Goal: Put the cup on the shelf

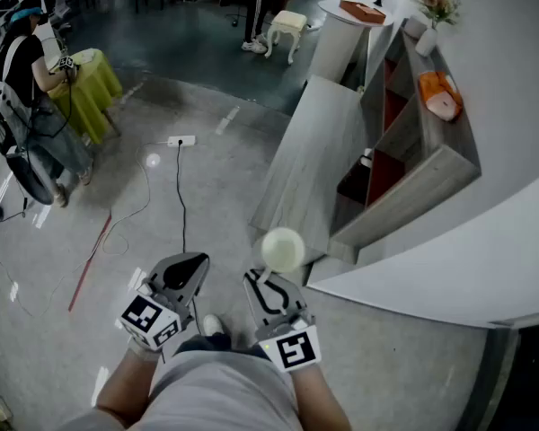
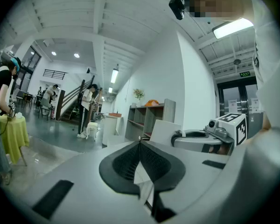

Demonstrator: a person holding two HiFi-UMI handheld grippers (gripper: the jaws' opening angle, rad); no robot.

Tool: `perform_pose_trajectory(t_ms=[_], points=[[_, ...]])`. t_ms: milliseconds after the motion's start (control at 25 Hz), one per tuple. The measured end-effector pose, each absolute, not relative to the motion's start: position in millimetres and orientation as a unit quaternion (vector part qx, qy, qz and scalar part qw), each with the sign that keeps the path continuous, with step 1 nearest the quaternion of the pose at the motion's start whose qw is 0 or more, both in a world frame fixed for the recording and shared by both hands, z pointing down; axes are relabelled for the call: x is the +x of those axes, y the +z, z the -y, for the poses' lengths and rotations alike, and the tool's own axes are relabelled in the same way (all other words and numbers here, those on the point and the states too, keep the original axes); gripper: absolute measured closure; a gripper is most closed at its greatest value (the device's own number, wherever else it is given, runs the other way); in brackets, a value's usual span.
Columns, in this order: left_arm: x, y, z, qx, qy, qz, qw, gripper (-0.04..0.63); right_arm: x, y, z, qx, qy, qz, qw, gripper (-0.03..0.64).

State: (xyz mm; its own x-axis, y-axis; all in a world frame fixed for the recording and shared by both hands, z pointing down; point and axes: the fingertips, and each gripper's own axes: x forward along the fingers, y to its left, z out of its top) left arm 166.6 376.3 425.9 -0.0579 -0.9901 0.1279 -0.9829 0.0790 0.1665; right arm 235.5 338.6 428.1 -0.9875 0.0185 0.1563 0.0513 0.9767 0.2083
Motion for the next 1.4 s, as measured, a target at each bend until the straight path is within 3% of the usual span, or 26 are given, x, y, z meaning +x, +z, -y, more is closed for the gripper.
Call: perform_pose_trajectory(t_ms=[840,1400], points=[[60,435,-382,0.701,-0.029,0.705,0.106,0.578,127,430,-323,0.041,-0.087,0.994,0.051,0.578],[-34,451,-267,0.674,-0.015,0.728,0.124,0.578,34,449,-190,0.025,-0.086,0.994,0.061,0.578]])
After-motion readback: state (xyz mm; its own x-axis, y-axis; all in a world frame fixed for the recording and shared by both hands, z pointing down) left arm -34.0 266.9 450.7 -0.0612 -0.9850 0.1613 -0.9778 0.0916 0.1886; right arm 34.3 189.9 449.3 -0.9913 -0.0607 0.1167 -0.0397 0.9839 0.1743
